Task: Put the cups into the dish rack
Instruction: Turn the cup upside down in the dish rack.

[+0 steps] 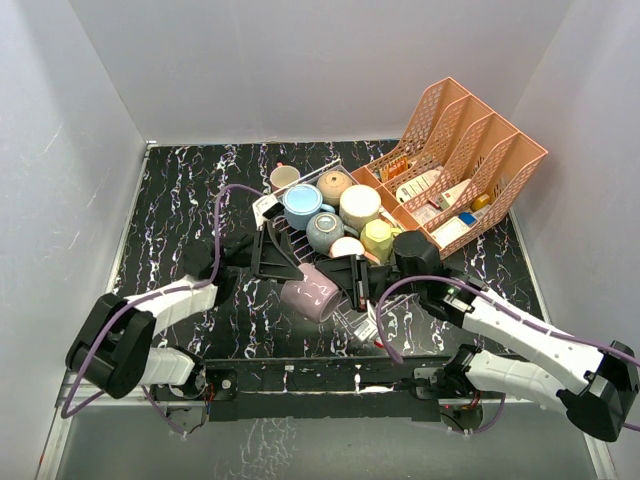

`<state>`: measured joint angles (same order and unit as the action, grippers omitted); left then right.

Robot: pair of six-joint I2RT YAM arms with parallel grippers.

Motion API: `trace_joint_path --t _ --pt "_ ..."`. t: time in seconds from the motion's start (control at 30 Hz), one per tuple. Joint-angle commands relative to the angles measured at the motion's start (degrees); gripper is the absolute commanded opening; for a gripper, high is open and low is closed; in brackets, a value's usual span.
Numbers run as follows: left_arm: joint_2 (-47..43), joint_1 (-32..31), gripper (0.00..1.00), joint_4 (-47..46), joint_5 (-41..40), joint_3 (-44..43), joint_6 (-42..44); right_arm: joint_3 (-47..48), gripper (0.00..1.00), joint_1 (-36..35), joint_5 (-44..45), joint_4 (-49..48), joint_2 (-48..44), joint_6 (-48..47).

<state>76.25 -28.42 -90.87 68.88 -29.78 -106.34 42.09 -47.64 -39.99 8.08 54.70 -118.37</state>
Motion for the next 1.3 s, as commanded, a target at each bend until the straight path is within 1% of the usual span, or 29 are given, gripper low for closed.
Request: trace_joint_path --t 0.0,0.03,0.1,0.17,0.23,0.3,0.33,0.37,0.43,0.5,0.6,0.7,0.73,0.87,0.97,1.03,1.1,1.17,1.27 --pt "-5.88 0.95 0.72 2.53 -3.36 0.5 8.47 0.83 0.08 -0.26 0.17 -3.11 -4.91 4.74" --pt "-7.15 1.24 0.74 5.65 -3.68 0.59 10.83 0.73 0.08 -0.26 0.29 -2.53 -5.56 5.26" --pt "-10.61 1.68 0.76 13.8 -4.47 0.43 16.6 0.71 0.08 -0.26 0.71 -1.39 -6.88 7.15" --pt "-14.32 2.04 0.76 25.83 -5.22 -0.3 24.91 1.14 0.08 -0.26 1.53 0.0 -7.79 9.18" --pt "-18.4 2.13 0.77 42.02 -7.21 -2.14 35.78 2.09 0.08 -0.26 2.81 1.77 -8.61 12.19" --pt "-22.76 2.23 0.78 57.12 -11.68 -4.64 48.19 3.82 0.08 -0.26 4.3 4.81 -8.85 15.57" --pt "-25.06 2.24 0.8 63.19 -14.78 -5.74 52.97 4.86 0.08 -0.26 5.12 6.59 -8.9 17.41" --pt "-27.24 2.23 0.82 67.72 -17.88 -6.45 57.27 5.9 0.08 -0.26 6.01 8.42 -8.86 19.16" --pt "-31.62 2.24 0.85 73.47 -25.14 -7.01 63.44 8.04 0.08 -0.26 7.63 13.08 -8.6 22.37" --pt "-35.95 2.31 0.87 76.73 -32.24 -6.5 67.42 9.52 0.08 -0.26 8.82 14.32 -8.4 27.45" --pt "-40.96 2.32 0.88 81.44 -42.74 -5.45 71.38 12.28 0.08 -0.24 10.12 17.61 -7.25 33.93" --pt "-44.68 2.28 0.89 84.38 -50.44 -4.07 73.6 15.34 0.08 -0.26 11.25 21.63 -5.23 39.86" --pt "-45.72 2.32 0.89 84.95 -51.89 -3.59 73.92 16.33 0.08 -0.26 11.52 22.74 -4.54 41.71" --pt "-48.58 2.32 0.89 87.29 -55.38 -2.34 74.35 21.22 0.08 0.27 11.69 28.86 -0.67 47.68" --pt "-50.23 2.32 0.89 88.06 -56.95 -1.37 74.34 24.3 0.08 2.8 9.58 33.43 2.16 50.46" --pt "-51.29 2.32 0.89 88.29 -57.91 -0.7 74.17 26.45 0.08 6.01 6.7 37.17 4.05 51.1" --pt "-52.22 2.32 0.89 88.4 -58.64 -0.31 74.08 28.8 0.08 10.75 3.58 40.65 6.41 51.07" --pt "-52.95 2.27 0.89 88.56 -59.21 -0.09 74.09 31.12 0.08 15.47 0.03 44.09 8.75 49.98" --pt "-53.6 2.32 0.89 89.07 -59.8 -0.19 74.4 34.24 0.08 19.66 -2.33 49.57 12.24 47.0"
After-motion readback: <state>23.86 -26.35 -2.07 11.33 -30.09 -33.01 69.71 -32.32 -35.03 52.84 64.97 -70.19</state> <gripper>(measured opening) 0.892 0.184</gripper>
